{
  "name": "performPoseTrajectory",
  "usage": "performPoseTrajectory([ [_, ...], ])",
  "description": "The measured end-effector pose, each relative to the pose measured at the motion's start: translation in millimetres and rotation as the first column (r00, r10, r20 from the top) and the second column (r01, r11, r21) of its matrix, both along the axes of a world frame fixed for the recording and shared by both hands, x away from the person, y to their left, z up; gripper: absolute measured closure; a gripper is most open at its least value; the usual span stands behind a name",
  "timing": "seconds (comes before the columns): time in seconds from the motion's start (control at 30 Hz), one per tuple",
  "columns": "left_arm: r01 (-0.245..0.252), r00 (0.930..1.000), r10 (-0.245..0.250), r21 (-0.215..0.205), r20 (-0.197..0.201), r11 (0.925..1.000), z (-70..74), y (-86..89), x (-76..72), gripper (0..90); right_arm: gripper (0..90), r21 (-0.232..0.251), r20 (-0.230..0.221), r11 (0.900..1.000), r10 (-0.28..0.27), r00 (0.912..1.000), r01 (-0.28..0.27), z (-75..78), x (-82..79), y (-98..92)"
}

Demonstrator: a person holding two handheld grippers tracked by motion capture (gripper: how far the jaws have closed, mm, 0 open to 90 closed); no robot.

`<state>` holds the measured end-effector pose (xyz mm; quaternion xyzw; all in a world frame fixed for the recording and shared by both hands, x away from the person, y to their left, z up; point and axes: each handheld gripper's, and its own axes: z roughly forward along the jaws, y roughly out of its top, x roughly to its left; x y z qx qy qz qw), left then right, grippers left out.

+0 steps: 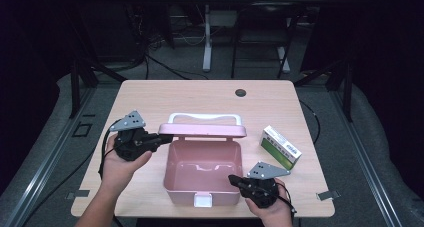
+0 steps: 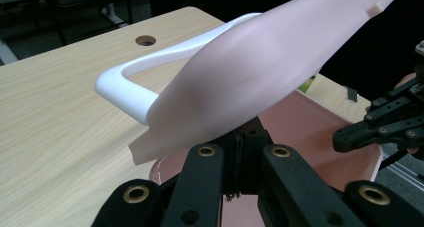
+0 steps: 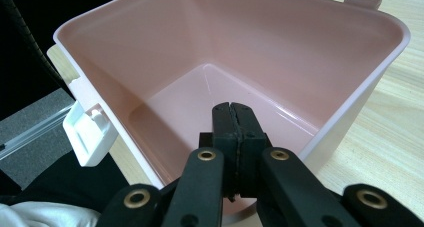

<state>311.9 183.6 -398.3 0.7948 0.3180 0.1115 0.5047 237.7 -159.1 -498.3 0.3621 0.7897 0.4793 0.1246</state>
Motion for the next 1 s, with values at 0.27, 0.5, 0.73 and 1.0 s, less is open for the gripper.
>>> performPoseTrajectory([
  [0.27, -0.018, 0.9998, 0.018, 0.001, -0.003, 0.9998, -1.5, 3.5, 3.9, 89.8, 90.0, 0.002, 0.000, 1.000, 0.000, 1.0000, 0.000, -0.1, 0.1, -0.1],
  [0.5, -0.020, 0.9998, 0.020, 0.004, -0.009, 0.9998, -4.7, 4.1, 7.2, 89.8, 90.0, 0.001, 0.002, 1.000, 0.000, 1.0000, 0.000, -0.1, 0.0, 0.0],
  [0.73, -0.031, 0.9993, 0.031, -0.007, -0.021, 0.9995, -11.8, 6.5, 10.9, 89.8, 90.0, 0.003, 0.001, 1.000, 0.000, 1.0000, 0.000, -0.2, -0.1, -0.2],
  [1.0, -0.043, 0.9986, 0.043, -0.004, -0.030, 0.9991, -21.0, 6.6, 15.3, 89.8, 90.0, 0.003, 0.000, 1.000, -0.001, 1.0000, 0.001, -0.1, -0.1, -0.1],
])
